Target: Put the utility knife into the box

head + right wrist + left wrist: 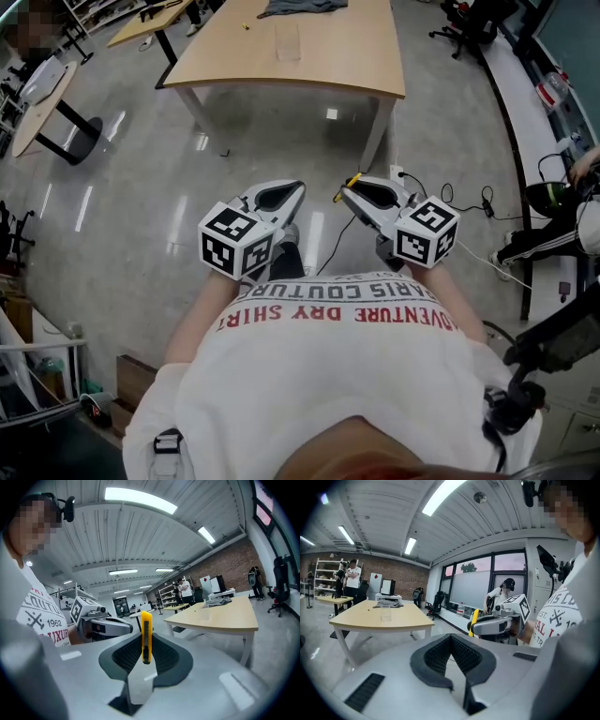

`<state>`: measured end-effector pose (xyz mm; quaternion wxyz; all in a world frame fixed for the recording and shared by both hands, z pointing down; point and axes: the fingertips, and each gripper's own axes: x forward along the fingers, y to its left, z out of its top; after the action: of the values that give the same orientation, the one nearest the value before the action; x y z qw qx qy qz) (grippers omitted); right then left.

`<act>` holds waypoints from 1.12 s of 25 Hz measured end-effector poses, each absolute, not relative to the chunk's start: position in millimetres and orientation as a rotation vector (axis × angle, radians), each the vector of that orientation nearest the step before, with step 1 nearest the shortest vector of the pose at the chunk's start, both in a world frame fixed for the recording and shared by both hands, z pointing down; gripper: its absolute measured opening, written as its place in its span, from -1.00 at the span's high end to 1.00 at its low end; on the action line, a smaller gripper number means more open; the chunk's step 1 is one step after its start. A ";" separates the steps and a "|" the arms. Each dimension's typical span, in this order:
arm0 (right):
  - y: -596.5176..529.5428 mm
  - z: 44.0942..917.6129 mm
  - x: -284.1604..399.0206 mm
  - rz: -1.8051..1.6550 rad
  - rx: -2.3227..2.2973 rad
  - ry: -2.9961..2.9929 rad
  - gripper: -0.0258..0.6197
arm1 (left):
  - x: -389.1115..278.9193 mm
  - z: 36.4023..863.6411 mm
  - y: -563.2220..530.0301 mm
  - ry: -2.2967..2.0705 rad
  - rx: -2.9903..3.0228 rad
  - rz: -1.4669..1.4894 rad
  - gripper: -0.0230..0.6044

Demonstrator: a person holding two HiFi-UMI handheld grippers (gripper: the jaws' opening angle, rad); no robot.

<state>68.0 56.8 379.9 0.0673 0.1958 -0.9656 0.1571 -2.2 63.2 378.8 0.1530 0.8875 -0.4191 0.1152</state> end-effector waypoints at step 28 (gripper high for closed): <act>-414.0 381.6 -164.9 0.493 0.814 -2.810 0.73 | -253.9 396.6 -406.4 -1.140 2.493 0.340 0.92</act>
<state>-164.9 -414.0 381.6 0.0873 0.2734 -0.9435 0.1656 -253.9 -406.4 396.6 0.1884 0.8863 -0.4054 0.1208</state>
